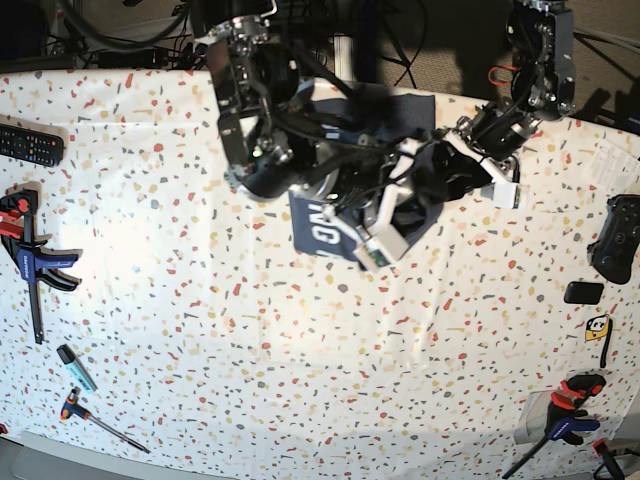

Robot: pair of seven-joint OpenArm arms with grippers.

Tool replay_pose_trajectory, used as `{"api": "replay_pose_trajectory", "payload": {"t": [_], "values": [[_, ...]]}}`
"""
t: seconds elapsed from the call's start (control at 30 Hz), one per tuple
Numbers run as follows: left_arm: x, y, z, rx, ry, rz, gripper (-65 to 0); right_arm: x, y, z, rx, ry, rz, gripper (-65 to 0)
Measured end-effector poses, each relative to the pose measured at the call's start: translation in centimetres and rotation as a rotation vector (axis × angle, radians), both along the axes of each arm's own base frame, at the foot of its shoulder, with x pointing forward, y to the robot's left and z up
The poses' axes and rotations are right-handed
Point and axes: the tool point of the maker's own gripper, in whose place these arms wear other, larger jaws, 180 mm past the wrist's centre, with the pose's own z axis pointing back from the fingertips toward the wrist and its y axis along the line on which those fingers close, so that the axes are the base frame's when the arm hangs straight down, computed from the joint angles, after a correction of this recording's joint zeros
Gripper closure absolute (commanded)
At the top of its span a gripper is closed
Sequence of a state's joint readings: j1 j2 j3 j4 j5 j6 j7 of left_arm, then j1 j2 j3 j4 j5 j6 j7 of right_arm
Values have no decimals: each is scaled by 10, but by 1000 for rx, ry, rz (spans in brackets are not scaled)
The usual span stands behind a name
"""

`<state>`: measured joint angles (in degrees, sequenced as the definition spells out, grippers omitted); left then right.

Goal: Fold the T-shirt properly
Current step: 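Grasp the folded bundle edges with both grippers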

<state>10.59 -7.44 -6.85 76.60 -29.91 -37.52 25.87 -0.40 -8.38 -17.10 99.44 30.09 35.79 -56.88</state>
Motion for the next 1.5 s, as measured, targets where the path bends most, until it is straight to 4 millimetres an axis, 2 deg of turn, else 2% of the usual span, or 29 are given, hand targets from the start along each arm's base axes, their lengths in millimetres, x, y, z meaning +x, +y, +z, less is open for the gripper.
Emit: {"api": "replay_pose_trajectory", "payload": {"t": [0.17,0.37,0.47,0.53,0.63,0.77,0.87,1.03,1.13,1.2,1.27,1.33,1.4,1.43,1.5], "values": [[0,0,0,1,0,0,-232,-30,18,-8,2,37,72,0],[1,0,0,1,-1,-1,-232,-23,15,-9,-20,2,48,0],[2,3,1,14,-2,-10,-232,-22,16,-7,-6,1,46,-157],[3,7,2,47,0,-41,-232,-23,18,-3,22,7,48,-216],[4,24,10,121,-11,-71,-232,-26,23,8,95,33,61,-227],[14,61,23,230,-1,-1,-232,-31,35,40,249,32,130,-227],[24,83,42,329,-50,0,-232,-30,37,55,284,24,180,-227],[30,100,55,410,-81,26,-232,-21,37,63,268,-15,195,-227],[33,109,66,385,-82,73,-232,-12,33,54,188,-56,180,-227],[34,105,75,332,-85,74,-232,-4,28,47,125,-88,167,-227],[29,94,80,290,-101,51,-214,6,18,38,51,-121,144,-195],[16,76,80,205,-93,29,-156,18,2,28,-17,-144,110,-113],[-6,57,75,111,-59,8,-45,30,-20,15,-95,-160,66,0],[-15,47,75,64,-51,-3,0,34,-30,8,-131,-161,50,0],[-33,29,78,-18,-48,-27,0,40,-48,-3,-190,-168,27,0]]}}
